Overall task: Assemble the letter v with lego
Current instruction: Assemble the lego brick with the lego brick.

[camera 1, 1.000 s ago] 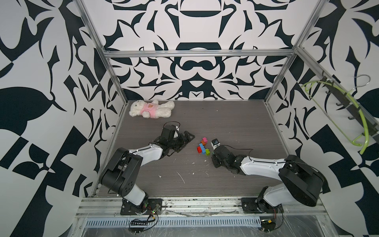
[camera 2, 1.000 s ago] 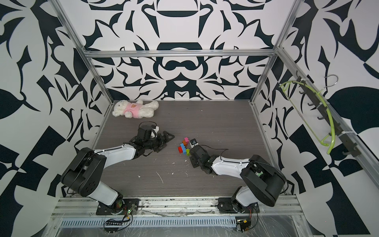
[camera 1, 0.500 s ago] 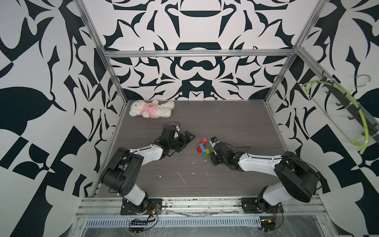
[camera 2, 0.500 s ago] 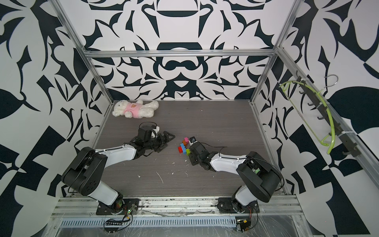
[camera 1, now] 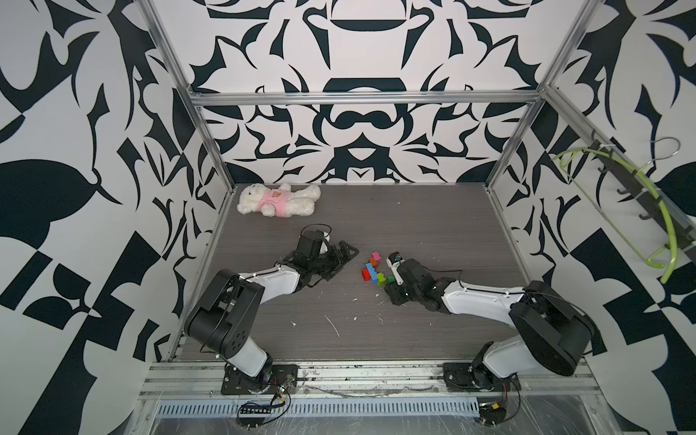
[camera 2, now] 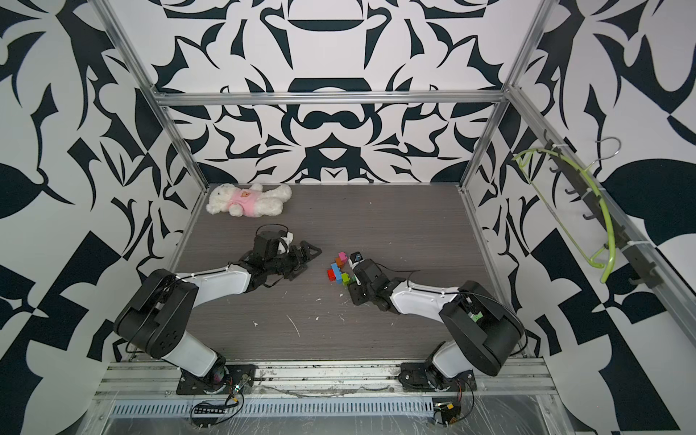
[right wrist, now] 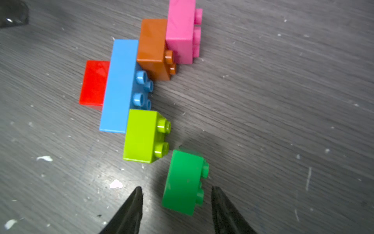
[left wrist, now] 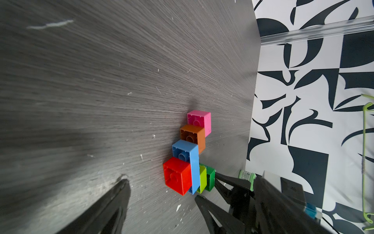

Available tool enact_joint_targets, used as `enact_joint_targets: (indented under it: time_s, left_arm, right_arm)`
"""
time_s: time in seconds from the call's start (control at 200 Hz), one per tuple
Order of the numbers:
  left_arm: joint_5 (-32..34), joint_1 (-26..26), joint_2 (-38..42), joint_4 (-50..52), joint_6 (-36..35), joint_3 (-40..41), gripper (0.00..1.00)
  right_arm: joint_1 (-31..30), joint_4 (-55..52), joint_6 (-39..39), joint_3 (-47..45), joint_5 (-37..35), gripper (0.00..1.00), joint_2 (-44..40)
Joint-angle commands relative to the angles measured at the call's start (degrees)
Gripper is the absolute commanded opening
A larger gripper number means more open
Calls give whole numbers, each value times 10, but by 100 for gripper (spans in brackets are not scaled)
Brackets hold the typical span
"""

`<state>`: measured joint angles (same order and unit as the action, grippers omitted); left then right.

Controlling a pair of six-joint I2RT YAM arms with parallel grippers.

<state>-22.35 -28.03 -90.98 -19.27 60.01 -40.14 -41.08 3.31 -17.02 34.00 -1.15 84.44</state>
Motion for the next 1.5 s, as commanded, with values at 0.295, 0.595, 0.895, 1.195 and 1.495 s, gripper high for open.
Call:
enact_joint_targets:
  time_s: [0.295,0.595,0.895,1.195,1.495]
  left_arm:
    - [-11,-1,-6,8,-8,-3,99]
    - [-9,-2,-9,11,-7,-3,99]
    - [-11,-2,-13,9,-7,-4,99]
    - [-14,-2,-11,8,-5,-2,99]
    - [-14,-2,-7,4,0,3,99]
  right_arm:
    - [20,-29,4,60,61,57,26]
    - [28,-50,23,85,69,56,42]
    - [28,-65,41,106,78,58,56]
    - [28,-94,41,137,79,62,75]
    - [18,-109,-16,140,71,63,67]
